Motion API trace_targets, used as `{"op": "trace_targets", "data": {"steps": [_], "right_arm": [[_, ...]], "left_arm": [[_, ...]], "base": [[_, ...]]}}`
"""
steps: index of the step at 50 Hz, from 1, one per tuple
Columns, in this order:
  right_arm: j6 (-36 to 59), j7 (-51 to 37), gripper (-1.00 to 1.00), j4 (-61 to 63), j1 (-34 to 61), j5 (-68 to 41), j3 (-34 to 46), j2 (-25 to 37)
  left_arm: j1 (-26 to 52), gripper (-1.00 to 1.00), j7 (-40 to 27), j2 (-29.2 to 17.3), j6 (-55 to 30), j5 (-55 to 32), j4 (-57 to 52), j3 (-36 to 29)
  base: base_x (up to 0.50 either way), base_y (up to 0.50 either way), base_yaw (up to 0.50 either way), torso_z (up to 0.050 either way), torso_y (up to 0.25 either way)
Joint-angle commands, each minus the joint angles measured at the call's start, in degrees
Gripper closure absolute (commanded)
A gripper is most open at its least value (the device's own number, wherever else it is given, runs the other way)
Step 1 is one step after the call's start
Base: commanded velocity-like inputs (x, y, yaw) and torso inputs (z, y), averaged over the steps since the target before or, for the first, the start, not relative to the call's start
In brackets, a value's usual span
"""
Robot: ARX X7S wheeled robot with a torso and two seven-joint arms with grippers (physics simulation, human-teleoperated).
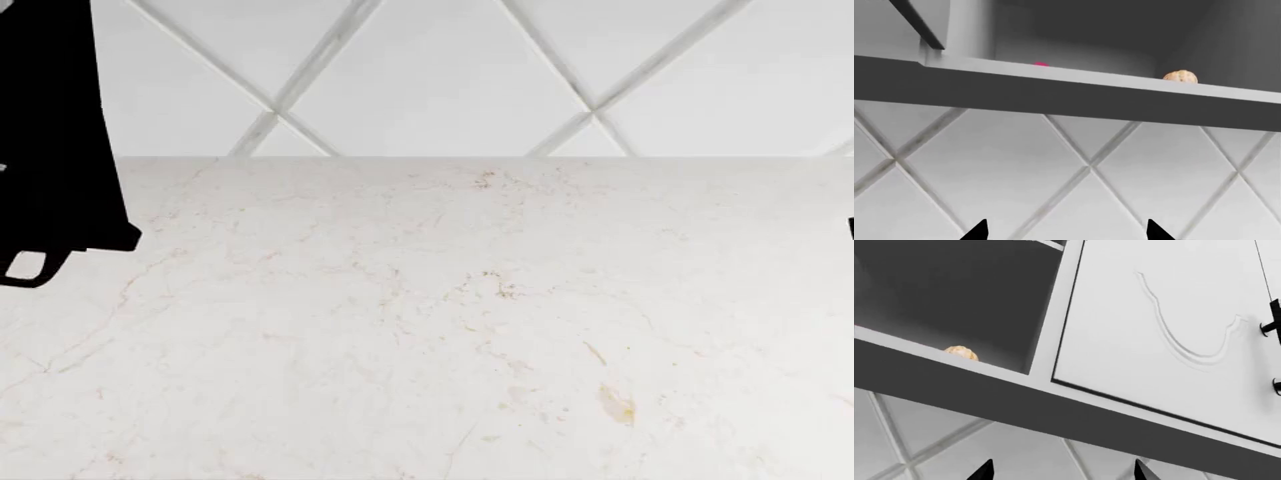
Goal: Pick the beet, tangerine from the counter and place them in the cabinet. Then close the cabinet.
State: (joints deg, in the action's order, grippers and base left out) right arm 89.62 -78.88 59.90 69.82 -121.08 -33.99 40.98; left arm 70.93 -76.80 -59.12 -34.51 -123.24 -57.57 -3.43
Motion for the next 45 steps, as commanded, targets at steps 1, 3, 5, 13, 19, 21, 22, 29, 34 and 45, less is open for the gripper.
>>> {"op": "trace_targets", "data": {"steps": [1,3,5,13,19,21,22,29,34,45], "right_arm": [[-8.2,15.3,-1.00,0.1,-13.1,21.7,10.0,7.8],[-25.4,32.5,-1.00,0.1,-30.3,38.9,18.2,-9.4],[-32.6,49.7,-1.00,0.1,-35.8,56.1,18.9,-26.6],[-47.6,85.4,-1.00,-12.6,-41.6,124.9,16.2,-33.3],[-51.5,85.3,-1.00,-14.6,-44.2,124.1,15.6,-33.5],[-51.7,85.4,-1.00,-14.5,-44.6,123.9,15.8,-33.5],[-51.8,85.5,-1.00,-14.5,-44.9,123.8,16.0,-33.5],[-51.2,85.4,-1.00,-13.1,-46.4,123.8,16.5,-33.0],[-50.8,85.2,-1.00,-13.3,-45.9,123.9,16.7,-32.5],[-50.6,84.6,-1.00,-17.3,-44.4,123.9,19.1,-32.0]], "left_arm": [[-0.7,-1.00,-0.1,0.7,-0.6,0.7,-0.1,-0.2],[-1.1,-1.00,0.1,0.8,-0.9,1.0,-0.1,-0.1],[-1.7,-1.00,0.2,0.9,-1.1,1.4,-0.1,0.0],[-2.6,-1.00,0.1,1.3,-1.5,1.9,-0.4,0.1],[-2.7,-1.00,0.1,1.4,-1.7,1.8,-0.2,0.3],[-2.5,-1.00,0.1,1.4,-1.8,1.8,-0.1,0.2],[-2.4,-1.00,0.1,1.4,-1.9,1.8,-0.1,0.3],[-1.8,-1.00,0.1,1.4,-2.1,1.6,0.2,0.2],[-1.4,-1.00,0.1,1.4,-2.4,1.6,0.4,0.1],[2.2,-1.00,2.3,-1.6,-6.5,3.1,4.4,-0.2]], "base": [[0.00,0.00,0.00,0.000,0.000],[0.00,0.00,0.00,0.000,0.000],[0.00,0.00,0.00,0.000,0.000],[0.00,0.00,0.00,0.000,0.000],[0.00,0.00,0.00,0.000,0.000],[0.00,0.00,0.00,0.000,0.000],[0.00,0.00,0.00,0.000,0.000],[0.00,0.00,0.00,0.000,0.000],[0.00,0.00,0.00,0.000,0.000],[0.00,0.00,0.00,0.000,0.000]]}}
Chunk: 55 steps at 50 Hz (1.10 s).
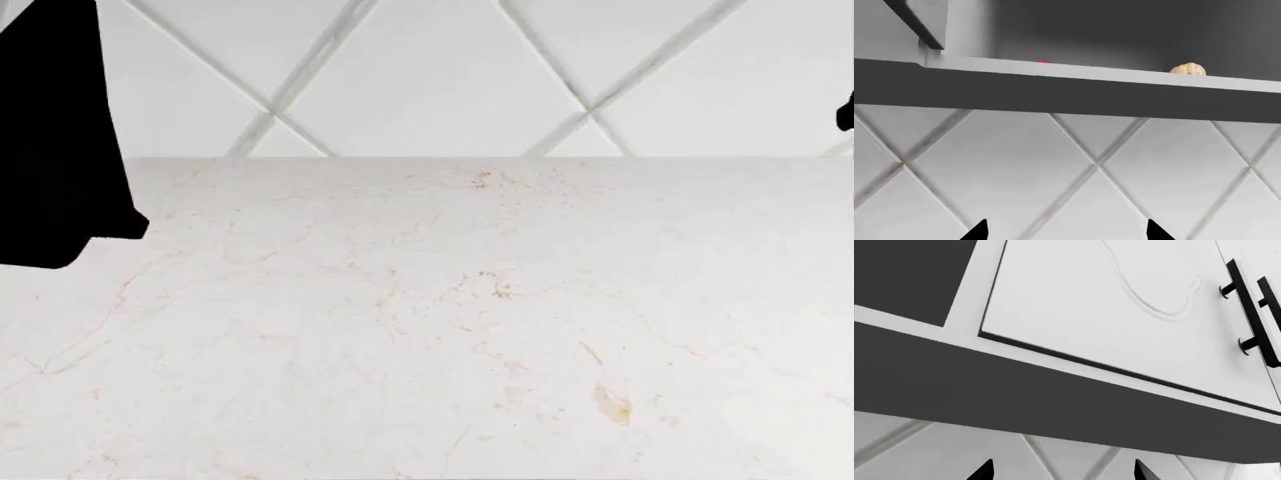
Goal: Pick the beet, tangerine from the counter and place them in the cabinet. Then close the cabinet.
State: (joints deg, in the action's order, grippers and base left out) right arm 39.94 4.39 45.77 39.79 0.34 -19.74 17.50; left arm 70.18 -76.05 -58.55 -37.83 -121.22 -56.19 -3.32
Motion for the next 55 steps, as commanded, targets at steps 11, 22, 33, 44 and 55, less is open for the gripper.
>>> {"op": "trace_targets", "data": {"steps": [11,22,33,44,55], "right_arm": [[-5.0,2.0,-1.00,-13.9,-11.7,-2.3,4.4,-11.1],[-6.1,1.8,-1.00,-15.4,-12.9,-2.4,7.0,-10.9],[-6.2,1.3,-1.00,-15.0,-13.1,-2.9,7.9,-10.4],[-6.7,0.8,-1.00,-14.5,-14.5,-3.8,8.2,-10.2],[-7.4,0.3,-1.00,-14.7,-16.7,-4.6,8.0,-10.0]], "left_arm": [[9.7,-1.00,1.4,-2.8,-8.0,2.3,6.8,-5.0],[8.7,-1.00,4.0,-6.8,-10.6,4.3,8.6,-3.1],[-6.7,-1.00,11.4,-14.5,-13.6,13.5,12.5,10.5],[-18.1,-1.00,16.5,-15.3,-20.6,22.4,18.0,24.5],[-16.2,-1.00,20.8,-19.6,-20.8,28.7,23.7,23.0]], "base": [[0.00,0.00,0.00,0.000,0.000],[0.00,0.00,0.00,0.000,0.000],[0.00,0.00,0.00,0.000,0.000],[0.00,0.00,0.00,0.000,0.000],[0.00,0.00,0.00,0.000,0.000]]}}
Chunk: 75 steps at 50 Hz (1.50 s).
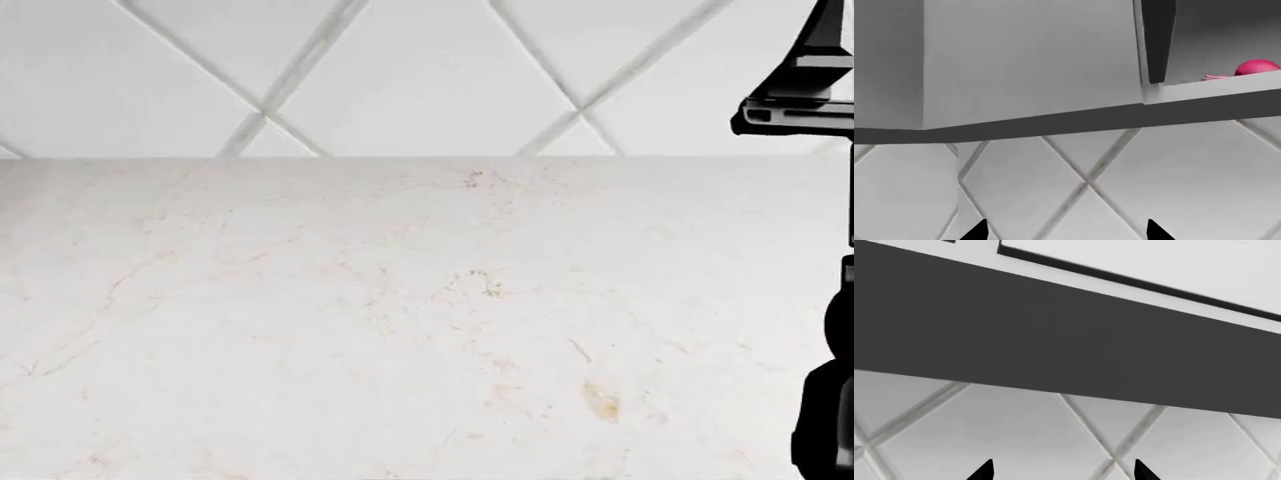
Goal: Pick the beet, tangerine from the counter and place them in the cabinet. Then close the cabinet.
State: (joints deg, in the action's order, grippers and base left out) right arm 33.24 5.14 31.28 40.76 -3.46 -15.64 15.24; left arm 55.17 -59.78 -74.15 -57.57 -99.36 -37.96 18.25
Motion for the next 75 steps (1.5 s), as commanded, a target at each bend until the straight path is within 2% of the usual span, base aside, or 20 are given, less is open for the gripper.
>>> {"op": "trace_targets", "data": {"steps": [1,5,8,13,17,21,26,30,38,48,57,75], "right_arm": [[-0.7,-0.4,-1.00,-0.2,-17.8,-0.8,3.9,-7.7],[-0.6,-0.6,-1.00,0.2,-18.0,-1.1,3.8,-7.5],[-0.6,-0.7,-1.00,0.5,-18.2,-1.3,3.8,-7.3],[-0.4,-0.8,-1.00,0.9,-18.3,-1.6,4.1,-7.1],[-0.4,-0.9,-1.00,1.0,-18.4,-1.8,4.4,-6.8],[-0.5,-1.0,-1.00,1.2,-18.5,-1.9,4.7,-6.6],[0.3,-1.2,-1.00,1.9,-18.3,-2.2,5.0,-6.4],[0.5,-1.4,-1.00,2.0,-18.1,-2.4,5.1,-6.2],[1.3,-1.8,-1.00,2.2,-17.4,-2.6,5.7,-5.9],[1.0,-2.1,-1.00,2.3,-17.8,-3.1,5.8,-5.6],[0.7,-2.5,-1.00,2.2,-18.3,-3.5,6.0,-5.5],[0.3,-3.1,-1.00,1.9,-18.7,-4.3,6.2,-5.1]], "left_arm": [[0.4,-1.00,5.3,-5.4,0.2,8.1,6.6,-0.8],[11.4,-1.00,9.7,-10.9,5.3,13.6,10.9,-14.8],[32.0,-1.00,12.2,-4.9,-6.4,19.4,13.4,-25.3],[48.0,-1.00,14.4,0.6,-16.6,25.7,16.1,-32.2],[56.1,-1.00,18.8,3.4,-19.3,33.1,18.7,-37.5],[62.1,-1.00,25.0,5.8,-17.6,42.7,22.5,-44.2],[67.6,-1.00,30.9,8.1,-14.1,52.3,28.1,-50.8],[69.8,-1.00,33.9,8.1,-12.1,56.9,31.3,-53.8],[71.1,-1.00,35.2,7.5,-10.8,59.8,33.3,-54.6],[74.2,-1.00,36.1,11.3,-6.7,59.9,33.4,-51.7],[75.0,-1.00,36.5,14.8,-6.7,56.1,30.5,-48.3],[76.6,-1.00,35.1,22.0,-11.7,46.7,24.4,-42.4]], "base": [[0.00,0.00,0.00,0.000,0.000],[0.00,0.00,0.00,0.000,0.000],[0.00,0.00,0.00,0.000,0.000],[0.00,0.00,0.00,0.000,0.000],[0.00,0.00,0.00,0.000,0.000],[0.00,0.00,0.00,0.000,0.000],[0.00,0.00,0.00,0.000,0.000],[0.00,0.00,0.00,0.000,0.000],[0.00,0.00,0.00,0.000,0.000],[0.00,0.00,0.00,0.000,0.000],[0.00,0.00,0.00,0.000,0.000],[0.00,0.00,0.00,0.000,0.000]]}}
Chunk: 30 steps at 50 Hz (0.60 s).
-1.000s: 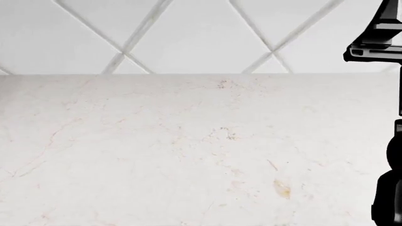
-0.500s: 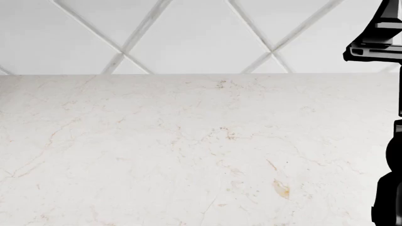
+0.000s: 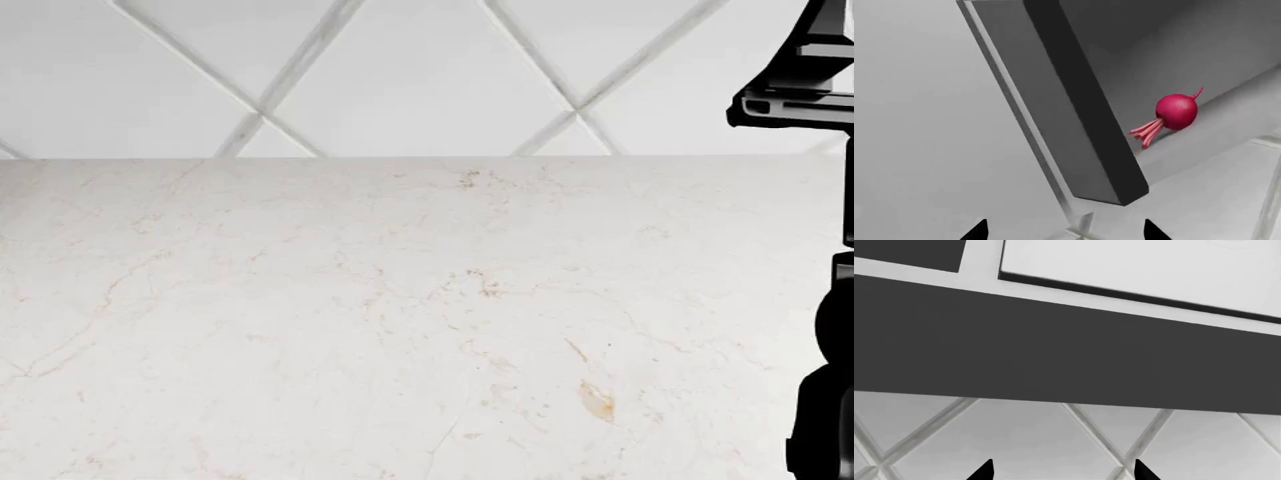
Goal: Pick the beet, tangerine from the counter and place them in the cabinet. Then close the cabinet.
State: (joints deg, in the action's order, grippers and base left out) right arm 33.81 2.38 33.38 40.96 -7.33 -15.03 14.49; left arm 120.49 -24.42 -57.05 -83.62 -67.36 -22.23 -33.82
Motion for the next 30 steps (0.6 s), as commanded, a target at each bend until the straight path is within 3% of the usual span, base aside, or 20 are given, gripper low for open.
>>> {"op": "trace_targets", "data": {"steps": [1,13,16,20,24,30], "right_arm": [[-0.3,-0.4,-1.00,-0.2,-18.8,-0.5,5.6,-4.3],[-0.9,-1.1,-1.00,-0.5,-19.1,-1.4,5.7,-3.9],[-1.2,-1.3,-1.00,-0.7,-19.4,-1.6,5.7,-3.8],[-1.0,-1.6,-1.00,-0.7,-19.5,-1.7,5.8,-3.7],[-0.8,-1.8,-1.00,-0.7,-19.3,-1.8,6.1,-3.6],[-1.1,-2.0,-1.00,-1.1,-19.2,-2.0,6.2,-3.5]], "left_arm": [[11.4,-1.00,-0.2,5.4,14.1,14.2,8.5,10.0],[12.1,-1.00,-1.8,8.2,10.9,9.5,5.6,14.1],[8.4,-1.00,-7.7,7.0,5.7,1.4,1.1,20.4],[2.6,-1.00,-22.2,5.3,-1.6,-17.7,-2.8,30.0],[-1.8,-1.00,-34.9,1.8,0.3,-34.4,-3.8,31.5],[-11.2,-1.00,-40.2,-2.4,5.0,-43.3,-7.2,34.3]], "base": [[0.00,0.00,0.00,0.000,0.000],[0.00,0.00,0.00,0.000,0.000],[0.00,0.00,0.00,0.000,0.000],[0.00,0.00,0.00,0.000,0.000],[0.00,0.00,0.00,0.000,0.000],[0.00,0.00,0.00,0.000,0.000]]}}
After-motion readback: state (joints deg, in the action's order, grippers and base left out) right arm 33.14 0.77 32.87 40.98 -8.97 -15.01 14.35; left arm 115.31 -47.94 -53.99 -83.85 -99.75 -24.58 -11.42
